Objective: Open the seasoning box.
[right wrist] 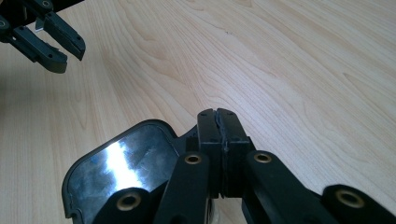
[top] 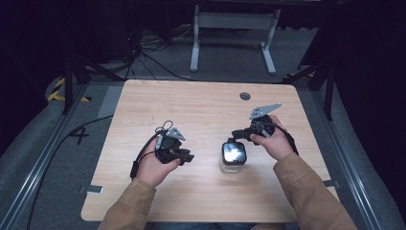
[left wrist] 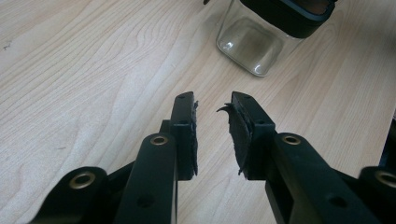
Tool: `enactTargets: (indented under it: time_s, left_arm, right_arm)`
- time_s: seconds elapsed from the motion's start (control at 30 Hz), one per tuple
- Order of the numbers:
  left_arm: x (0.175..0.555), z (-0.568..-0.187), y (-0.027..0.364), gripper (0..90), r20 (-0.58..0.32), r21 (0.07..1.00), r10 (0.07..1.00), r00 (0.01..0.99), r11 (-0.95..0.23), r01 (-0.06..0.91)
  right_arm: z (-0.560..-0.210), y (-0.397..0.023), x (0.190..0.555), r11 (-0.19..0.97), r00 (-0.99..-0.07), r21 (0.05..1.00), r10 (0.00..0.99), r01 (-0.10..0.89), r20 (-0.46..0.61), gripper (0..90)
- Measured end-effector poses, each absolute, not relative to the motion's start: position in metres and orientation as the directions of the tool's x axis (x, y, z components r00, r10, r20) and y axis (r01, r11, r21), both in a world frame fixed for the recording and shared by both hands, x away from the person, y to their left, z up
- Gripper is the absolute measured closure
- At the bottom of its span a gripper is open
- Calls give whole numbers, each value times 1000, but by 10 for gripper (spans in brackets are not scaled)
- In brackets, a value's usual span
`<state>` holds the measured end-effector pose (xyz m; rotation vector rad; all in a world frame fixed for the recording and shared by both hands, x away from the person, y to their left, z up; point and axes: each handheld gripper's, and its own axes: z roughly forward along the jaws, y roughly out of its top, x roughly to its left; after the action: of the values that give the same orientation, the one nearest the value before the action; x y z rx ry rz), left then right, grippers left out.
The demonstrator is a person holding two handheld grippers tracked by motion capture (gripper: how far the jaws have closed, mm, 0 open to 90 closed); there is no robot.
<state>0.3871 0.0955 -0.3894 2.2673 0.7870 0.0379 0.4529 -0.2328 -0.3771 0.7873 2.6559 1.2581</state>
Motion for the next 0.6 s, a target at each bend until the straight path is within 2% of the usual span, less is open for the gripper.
enactTargets:
  time_s: [0.6]
  left_arm:
    - [386, -391, 92, 715, -201, 652, 546, 813, -545, 527]
  right_arm:
    - [-377, -236, 455, 514, -850, 732, 498, 448, 171, 900]
